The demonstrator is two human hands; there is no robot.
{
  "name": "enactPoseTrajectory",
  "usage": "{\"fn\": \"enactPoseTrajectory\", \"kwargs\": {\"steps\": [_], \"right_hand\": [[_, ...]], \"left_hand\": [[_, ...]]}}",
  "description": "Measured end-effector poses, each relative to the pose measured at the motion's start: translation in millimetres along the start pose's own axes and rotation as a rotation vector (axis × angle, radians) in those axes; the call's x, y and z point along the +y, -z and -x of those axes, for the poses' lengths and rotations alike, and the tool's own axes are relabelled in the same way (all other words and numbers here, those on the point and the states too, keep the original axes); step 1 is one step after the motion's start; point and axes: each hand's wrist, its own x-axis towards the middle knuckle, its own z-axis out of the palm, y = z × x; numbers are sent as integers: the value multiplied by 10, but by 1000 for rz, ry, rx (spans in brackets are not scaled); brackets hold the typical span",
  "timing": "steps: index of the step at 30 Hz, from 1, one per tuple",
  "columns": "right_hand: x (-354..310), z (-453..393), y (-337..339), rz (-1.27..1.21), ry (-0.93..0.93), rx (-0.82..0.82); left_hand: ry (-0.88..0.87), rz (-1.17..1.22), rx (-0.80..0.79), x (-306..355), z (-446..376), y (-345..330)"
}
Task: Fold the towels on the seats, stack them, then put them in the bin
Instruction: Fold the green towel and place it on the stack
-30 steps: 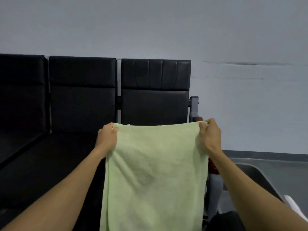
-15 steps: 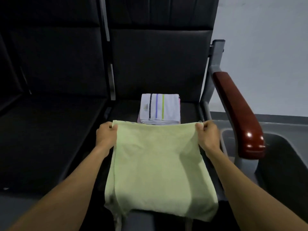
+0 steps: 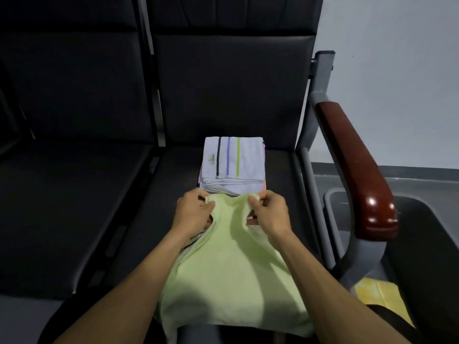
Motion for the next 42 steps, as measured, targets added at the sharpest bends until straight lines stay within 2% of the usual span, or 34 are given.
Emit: {"fn": "enactPoseTrajectory", "kwargs": {"steps": [5, 8, 22, 26, 31, 33, 35, 36, 39, 42], "right_hand": [[50, -17, -207, 60, 2, -166], [58, -59, -262, 134, -15, -229], [-18, -15, -268, 164, 12, -325], [-49, -16, -249, 182, 28, -371], [-200, 64, -183, 206, 2, -612], [-156, 24, -177, 349, 69, -500], [-92, -56, -139, 636, 205, -353], [-75, -74, -122, 759, 245, -344], [-43, -82, -84, 929, 237, -474], [-36, -59, -93, 1034, 231, -523]], "left_hand": [[-17, -5, -187, 13, 44, -164], [-20, -26, -229, -17, 20, -164], [-7, 55, -210, -44, -40, -56], [17, 126, -290, -62, -35, -23], [-128, -149, -220, -82, -20, -10], [-149, -157, -254, -80, -6, -29], [-143, -178, -317, -85, 4, -42], [-145, -201, -357, -88, 10, -41], [-171, -253, -493, -70, 56, -47], [-207, -269, -588, -76, 92, -70]]}}
